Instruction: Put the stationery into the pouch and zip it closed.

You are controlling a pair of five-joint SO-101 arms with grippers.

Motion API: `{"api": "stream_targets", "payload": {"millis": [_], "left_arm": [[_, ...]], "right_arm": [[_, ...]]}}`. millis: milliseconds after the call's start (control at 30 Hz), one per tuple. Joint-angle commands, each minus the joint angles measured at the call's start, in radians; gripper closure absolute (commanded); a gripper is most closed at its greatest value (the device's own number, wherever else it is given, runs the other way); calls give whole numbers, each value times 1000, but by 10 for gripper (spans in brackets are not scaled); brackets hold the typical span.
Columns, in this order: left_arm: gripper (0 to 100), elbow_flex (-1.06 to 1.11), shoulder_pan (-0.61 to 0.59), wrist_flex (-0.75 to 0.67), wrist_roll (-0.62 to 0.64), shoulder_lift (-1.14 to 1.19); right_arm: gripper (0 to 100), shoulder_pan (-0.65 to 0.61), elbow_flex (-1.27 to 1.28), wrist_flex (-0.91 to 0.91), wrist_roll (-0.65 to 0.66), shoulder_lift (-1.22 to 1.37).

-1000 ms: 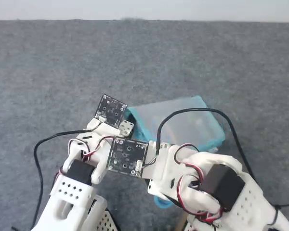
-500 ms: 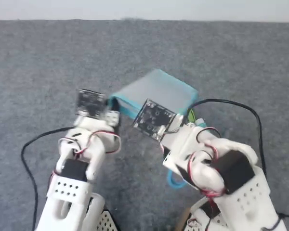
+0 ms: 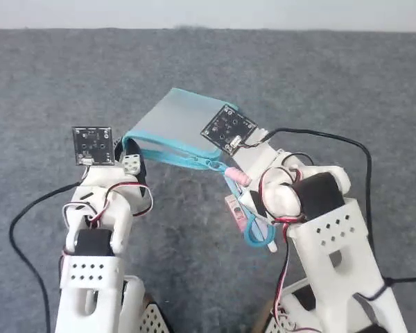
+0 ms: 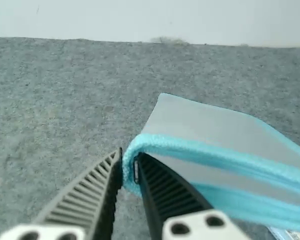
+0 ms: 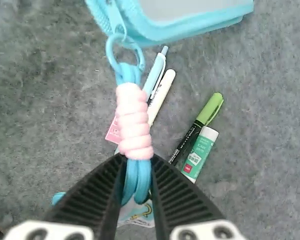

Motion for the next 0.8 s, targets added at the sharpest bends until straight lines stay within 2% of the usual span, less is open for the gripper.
{"api": "stream_targets", "payload": {"millis": [0,167,400,533,767], "left_arm": [[991,-22,-20,34,9,-2],[991,-24,-23,41,28,-2],[991,-24,-55,40,60,-2],[991,-24,-74,38,64,-2],[990,-18,-34,37,63,-2]], "right_arm": [[991,35,-15,-18,8,2],[991,87,-14,-31,8,7],[987,50,3,-27,-57,8],[931,47,8,-12,-63,8],[831,-110,0,50,-64,-10]]}}
